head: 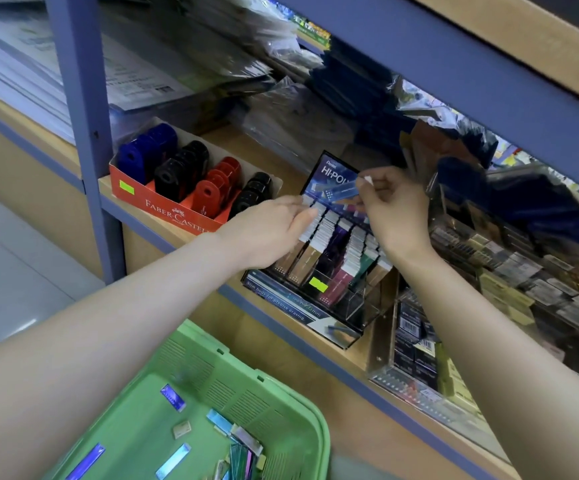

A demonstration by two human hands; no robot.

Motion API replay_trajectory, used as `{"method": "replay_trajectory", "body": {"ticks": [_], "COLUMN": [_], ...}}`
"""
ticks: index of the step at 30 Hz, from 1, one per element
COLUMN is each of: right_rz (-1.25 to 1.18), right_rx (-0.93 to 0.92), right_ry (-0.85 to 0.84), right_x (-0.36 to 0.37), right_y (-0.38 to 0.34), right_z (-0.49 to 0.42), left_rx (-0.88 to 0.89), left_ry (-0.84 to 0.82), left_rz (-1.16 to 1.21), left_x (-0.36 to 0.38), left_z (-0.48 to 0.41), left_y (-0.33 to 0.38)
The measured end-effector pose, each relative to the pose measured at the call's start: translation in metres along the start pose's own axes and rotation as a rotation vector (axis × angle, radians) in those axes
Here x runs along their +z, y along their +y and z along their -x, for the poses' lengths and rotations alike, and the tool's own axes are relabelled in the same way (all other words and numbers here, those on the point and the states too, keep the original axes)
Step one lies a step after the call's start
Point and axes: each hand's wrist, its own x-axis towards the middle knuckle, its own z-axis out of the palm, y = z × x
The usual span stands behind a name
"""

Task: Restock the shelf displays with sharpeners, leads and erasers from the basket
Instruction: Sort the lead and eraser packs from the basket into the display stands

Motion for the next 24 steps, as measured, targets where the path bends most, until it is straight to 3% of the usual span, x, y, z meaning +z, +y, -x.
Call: {"method": "replay_trajectory", "body": {"ticks": [6, 13, 17, 20, 24], "right_rz": [-0.016, -0.092, -0.078, 0.026, 0.209], "right_rx": [0.006, -0.004, -0.041, -0.089, -0.158], "right_ry": [-0.047, -0.12, -0.166, -0.214, -0.278], "right_x": [-0.001, 0.003, 0.007, 0.014, 0.026], "right_y": [0.004, 0.003, -0.001, -0.001, -0.003], "right_z": [-0.004, -0.004, -0.01, -0.014, -0.017], "left_rx": [0.055, -0.033, -0.015, 0.005, 0.02], "left_ry": [0.199, 0.201, 0.397, 0.498, 0.501], "left_rz": [0.054, 0.056, 0.164, 0.197, 0.182], "left_x": [0.0, 0.0, -0.013, -0.027, -0.035], "left_z": [-0.002, -0.025, -0.023, -0.016, -0.006], "left_y": [-0.012, -0.012, -0.009, -0.006, -0.005]}}
